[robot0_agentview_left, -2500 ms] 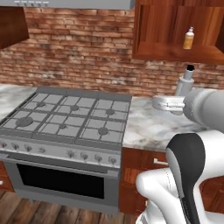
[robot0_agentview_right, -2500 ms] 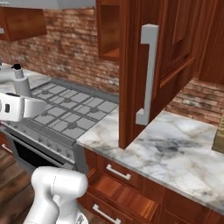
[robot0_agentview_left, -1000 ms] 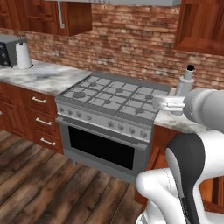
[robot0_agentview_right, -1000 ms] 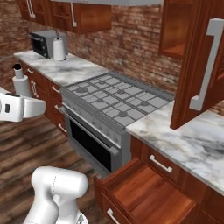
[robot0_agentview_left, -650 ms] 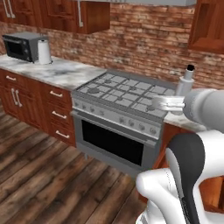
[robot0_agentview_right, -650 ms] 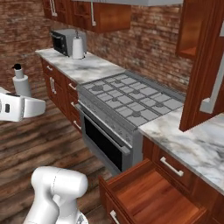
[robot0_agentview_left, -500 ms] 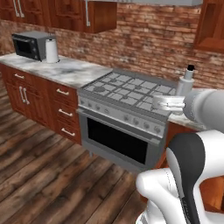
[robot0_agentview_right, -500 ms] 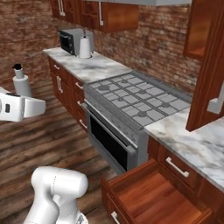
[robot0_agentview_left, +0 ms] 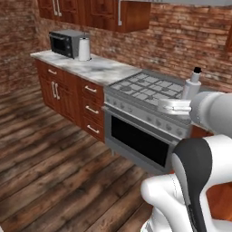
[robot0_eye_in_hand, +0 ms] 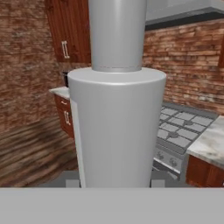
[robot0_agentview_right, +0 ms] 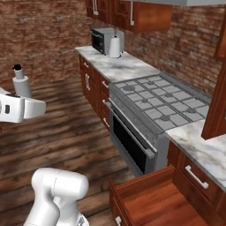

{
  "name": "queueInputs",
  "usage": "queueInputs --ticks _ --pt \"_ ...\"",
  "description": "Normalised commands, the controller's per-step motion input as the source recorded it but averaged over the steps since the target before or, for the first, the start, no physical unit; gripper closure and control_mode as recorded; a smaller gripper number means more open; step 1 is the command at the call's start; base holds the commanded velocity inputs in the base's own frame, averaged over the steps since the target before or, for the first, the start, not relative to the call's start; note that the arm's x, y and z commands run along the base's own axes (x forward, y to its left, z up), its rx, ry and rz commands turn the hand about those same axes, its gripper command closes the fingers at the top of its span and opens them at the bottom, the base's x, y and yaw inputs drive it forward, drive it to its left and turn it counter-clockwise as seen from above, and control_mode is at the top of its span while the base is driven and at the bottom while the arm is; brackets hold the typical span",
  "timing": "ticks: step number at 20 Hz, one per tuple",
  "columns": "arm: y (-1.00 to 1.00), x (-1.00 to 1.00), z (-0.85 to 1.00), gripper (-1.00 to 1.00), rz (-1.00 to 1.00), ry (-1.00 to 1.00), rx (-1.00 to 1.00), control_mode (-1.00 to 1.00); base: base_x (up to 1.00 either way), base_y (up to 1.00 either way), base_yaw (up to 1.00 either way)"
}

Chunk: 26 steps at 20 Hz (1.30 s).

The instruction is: Locate and retrieve the soap dispenser and soap dispenser from the cabinet. Place them next to the sink.

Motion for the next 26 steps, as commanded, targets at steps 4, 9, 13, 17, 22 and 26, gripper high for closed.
queueInputs --ticks 4,9,13,17,22,26 --pt "0.00 0.00 0.00 1.00 0.00 0.00 0.00 1.00 0.11 0.40 0.27" --pt "0.00 0.00 0.00 1.00 0.00 0.00 0.00 1.00 0.01 0.25 0.16" --pt "0.00 0.00 0.00 1.00 0.00 0.00 0.00 1.00 0.00 0.34 0.40" --pt "0.00 0.00 0.00 1.00 0.00 0.00 0.00 1.00 0.19 0.01 0.47" --pt "0.00 0.00 0.00 1.00 0.00 0.00 0.00 1.00 0.64 -0.33 0.28" --pt "0.00 0.00 0.00 1.00 0.00 0.00 0.00 1.00 0.65 -0.35 0.27"
